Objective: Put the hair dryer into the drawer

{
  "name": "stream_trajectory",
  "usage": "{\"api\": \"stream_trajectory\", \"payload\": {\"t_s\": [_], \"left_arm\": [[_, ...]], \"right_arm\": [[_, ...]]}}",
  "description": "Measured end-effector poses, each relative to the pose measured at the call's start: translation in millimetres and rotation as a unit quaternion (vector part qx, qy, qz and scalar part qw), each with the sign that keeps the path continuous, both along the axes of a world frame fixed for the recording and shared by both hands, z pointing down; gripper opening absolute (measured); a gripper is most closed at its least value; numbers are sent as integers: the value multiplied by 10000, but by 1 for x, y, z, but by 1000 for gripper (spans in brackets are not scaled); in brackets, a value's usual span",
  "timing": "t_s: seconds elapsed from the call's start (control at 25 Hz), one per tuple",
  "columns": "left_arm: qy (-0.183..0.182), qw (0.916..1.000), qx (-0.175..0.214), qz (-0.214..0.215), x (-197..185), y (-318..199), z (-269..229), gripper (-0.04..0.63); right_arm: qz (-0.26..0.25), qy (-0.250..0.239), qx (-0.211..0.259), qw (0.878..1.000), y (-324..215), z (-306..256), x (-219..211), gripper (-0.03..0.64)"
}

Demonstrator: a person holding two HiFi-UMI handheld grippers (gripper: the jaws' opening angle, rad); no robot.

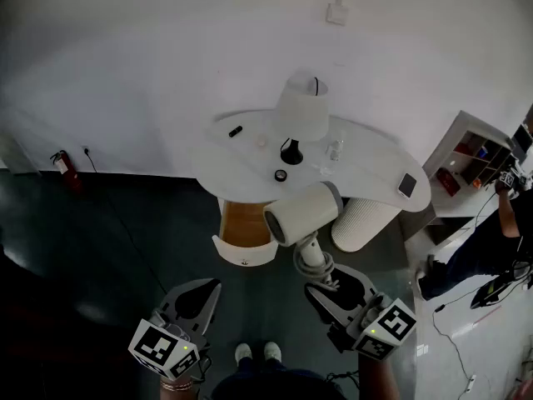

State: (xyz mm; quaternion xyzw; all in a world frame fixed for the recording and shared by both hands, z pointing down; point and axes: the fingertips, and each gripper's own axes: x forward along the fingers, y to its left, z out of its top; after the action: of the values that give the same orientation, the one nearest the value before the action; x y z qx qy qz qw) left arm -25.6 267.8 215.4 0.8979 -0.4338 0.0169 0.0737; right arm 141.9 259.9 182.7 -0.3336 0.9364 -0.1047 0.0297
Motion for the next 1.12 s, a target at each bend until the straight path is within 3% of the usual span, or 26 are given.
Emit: {"api": "stream_trajectory", "payload": {"t_s": [0.24, 0.4, 1.12], "left_arm": [[5, 10000, -27, -35, -1, 0, 4, 15], [10, 9999, -83, -72, -3, 1, 4, 15], [29, 9993, -231, -308, 5, -1, 12, 15]], "right_arm": [[9, -219, 91, 9997, 0, -12, -1, 219], [20, -4, 65, 10000, 0, -6, 5, 219], [-209, -153, -153, 9995, -12, -2, 16, 218]]}}
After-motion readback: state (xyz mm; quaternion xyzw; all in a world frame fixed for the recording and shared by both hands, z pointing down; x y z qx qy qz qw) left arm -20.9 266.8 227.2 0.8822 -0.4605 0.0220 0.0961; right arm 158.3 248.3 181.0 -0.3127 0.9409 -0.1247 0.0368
